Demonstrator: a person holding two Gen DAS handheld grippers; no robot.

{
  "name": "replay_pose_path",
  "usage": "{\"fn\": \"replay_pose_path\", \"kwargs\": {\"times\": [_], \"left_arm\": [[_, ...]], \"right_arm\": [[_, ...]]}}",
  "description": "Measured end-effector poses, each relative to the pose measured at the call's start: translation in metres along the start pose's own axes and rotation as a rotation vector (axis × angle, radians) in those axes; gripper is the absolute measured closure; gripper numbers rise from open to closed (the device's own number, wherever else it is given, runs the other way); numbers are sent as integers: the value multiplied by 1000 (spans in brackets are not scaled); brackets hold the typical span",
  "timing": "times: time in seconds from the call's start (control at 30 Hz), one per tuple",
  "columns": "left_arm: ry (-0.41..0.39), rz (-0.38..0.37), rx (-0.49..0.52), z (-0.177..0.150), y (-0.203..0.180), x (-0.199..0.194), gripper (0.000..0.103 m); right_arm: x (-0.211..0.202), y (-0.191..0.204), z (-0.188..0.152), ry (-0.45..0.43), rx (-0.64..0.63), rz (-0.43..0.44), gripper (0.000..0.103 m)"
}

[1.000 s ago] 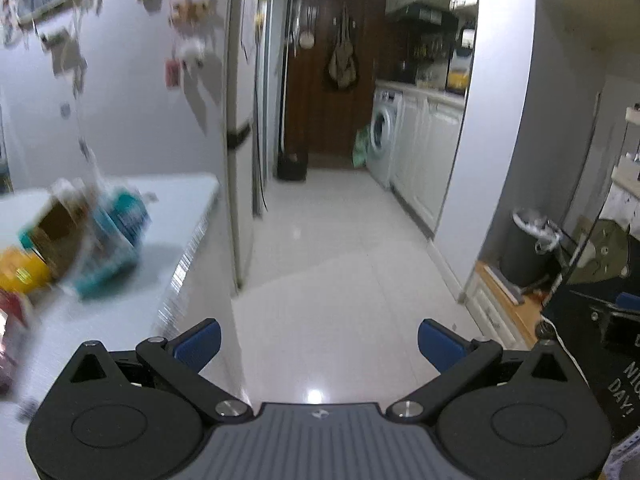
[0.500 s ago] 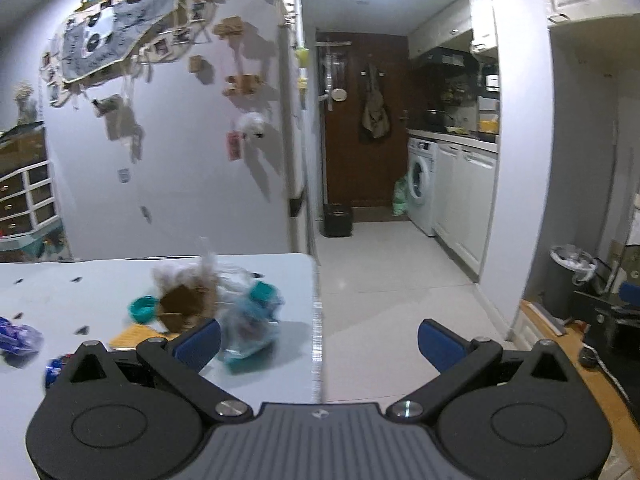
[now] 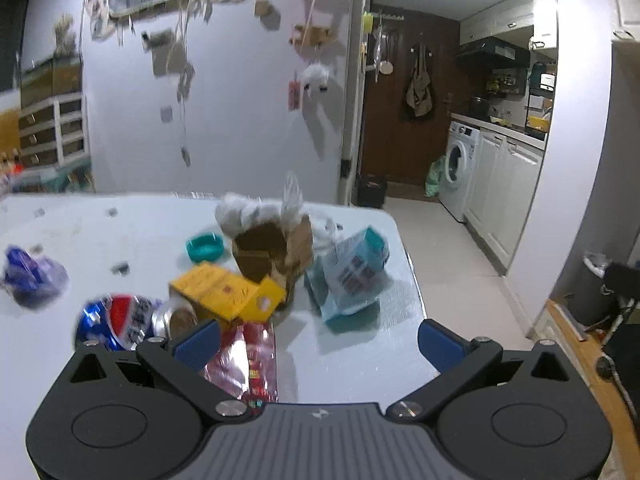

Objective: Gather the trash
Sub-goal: 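Move both open tools back toward the counter trash, then grasp the red snack packet with left tool while right grasps blue-green wrapper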

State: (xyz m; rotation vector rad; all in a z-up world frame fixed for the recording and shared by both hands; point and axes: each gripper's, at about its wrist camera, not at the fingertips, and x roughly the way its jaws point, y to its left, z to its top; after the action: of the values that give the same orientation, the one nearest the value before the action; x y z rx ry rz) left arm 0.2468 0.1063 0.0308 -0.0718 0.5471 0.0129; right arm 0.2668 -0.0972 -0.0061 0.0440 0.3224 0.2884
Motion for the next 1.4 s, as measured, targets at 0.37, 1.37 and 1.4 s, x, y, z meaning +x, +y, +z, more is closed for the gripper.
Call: {"fn": "replay_pose_path", "kwargs": {"times": [0.37, 1.37, 1.4], "left_arm": [[46, -13, -72, -25, 34, 27, 9], [72, 22, -124, -25, 57, 52, 21], [72, 22, -116, -25, 55, 53, 21]], "right_arm": [[65, 39, 27, 104, 79, 122, 0], [246, 102, -4, 458, 276, 208, 44], [246, 102, -3, 459, 255, 213, 46]]}}
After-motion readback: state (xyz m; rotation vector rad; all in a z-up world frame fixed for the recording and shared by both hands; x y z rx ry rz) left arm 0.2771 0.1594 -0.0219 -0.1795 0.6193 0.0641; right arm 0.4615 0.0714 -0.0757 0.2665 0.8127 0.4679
